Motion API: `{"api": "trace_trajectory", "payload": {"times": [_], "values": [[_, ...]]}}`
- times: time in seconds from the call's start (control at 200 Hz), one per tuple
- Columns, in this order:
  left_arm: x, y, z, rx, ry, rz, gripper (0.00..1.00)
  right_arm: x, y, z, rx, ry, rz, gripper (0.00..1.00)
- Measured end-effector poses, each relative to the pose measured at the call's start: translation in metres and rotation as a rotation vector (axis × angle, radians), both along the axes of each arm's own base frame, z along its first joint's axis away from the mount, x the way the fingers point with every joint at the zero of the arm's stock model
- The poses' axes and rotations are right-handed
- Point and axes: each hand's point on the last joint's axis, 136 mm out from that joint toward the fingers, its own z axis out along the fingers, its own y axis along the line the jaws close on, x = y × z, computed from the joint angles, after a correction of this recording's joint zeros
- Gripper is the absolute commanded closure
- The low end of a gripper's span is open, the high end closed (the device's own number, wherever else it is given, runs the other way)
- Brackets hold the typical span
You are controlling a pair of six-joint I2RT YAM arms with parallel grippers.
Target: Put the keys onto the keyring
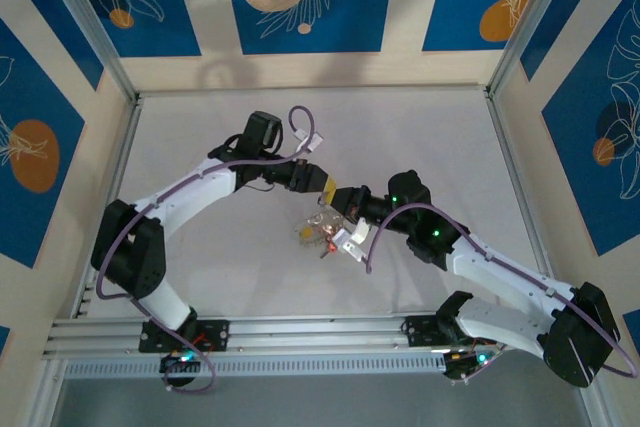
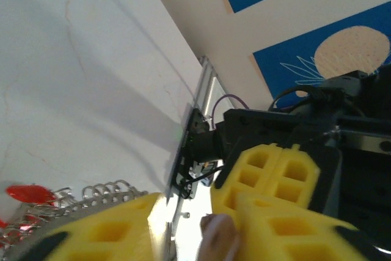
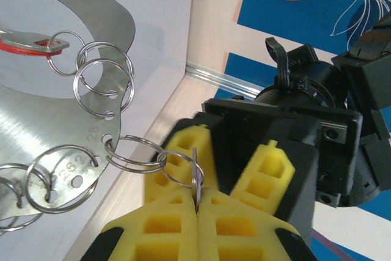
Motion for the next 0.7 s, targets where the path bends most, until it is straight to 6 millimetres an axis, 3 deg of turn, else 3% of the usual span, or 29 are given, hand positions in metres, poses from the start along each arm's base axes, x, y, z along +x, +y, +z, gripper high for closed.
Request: {"api": "trace_trajectory", "payload": {"times": [0.24, 0.41, 0.575, 0.7], "values": [[-0.004, 0.000, 0.008, -0.027, 0.011, -0.027, 1.00, -0.001, 0.001, 0.001, 0.016, 0.021, 0.002, 1.00], [-0.005, 0.001, 0.010, -0.038, 0.005, -0.040, 1.00, -0.002, 0.001, 0.002, 0.025, 0.026, 0.005, 1.00], [-0.006, 0.002, 0.017, -0.050, -0.032, -0.050, 1.00, 0.000, 0.000, 0.005, 0.042, 0.035, -0.005, 0.72], [-0.003, 0.002, 0.030, -0.049, -0.089, -0.048, 1.00, 0.003, -0.002, 0.011, 0.062, 0.027, -0.016, 0.67]]}}
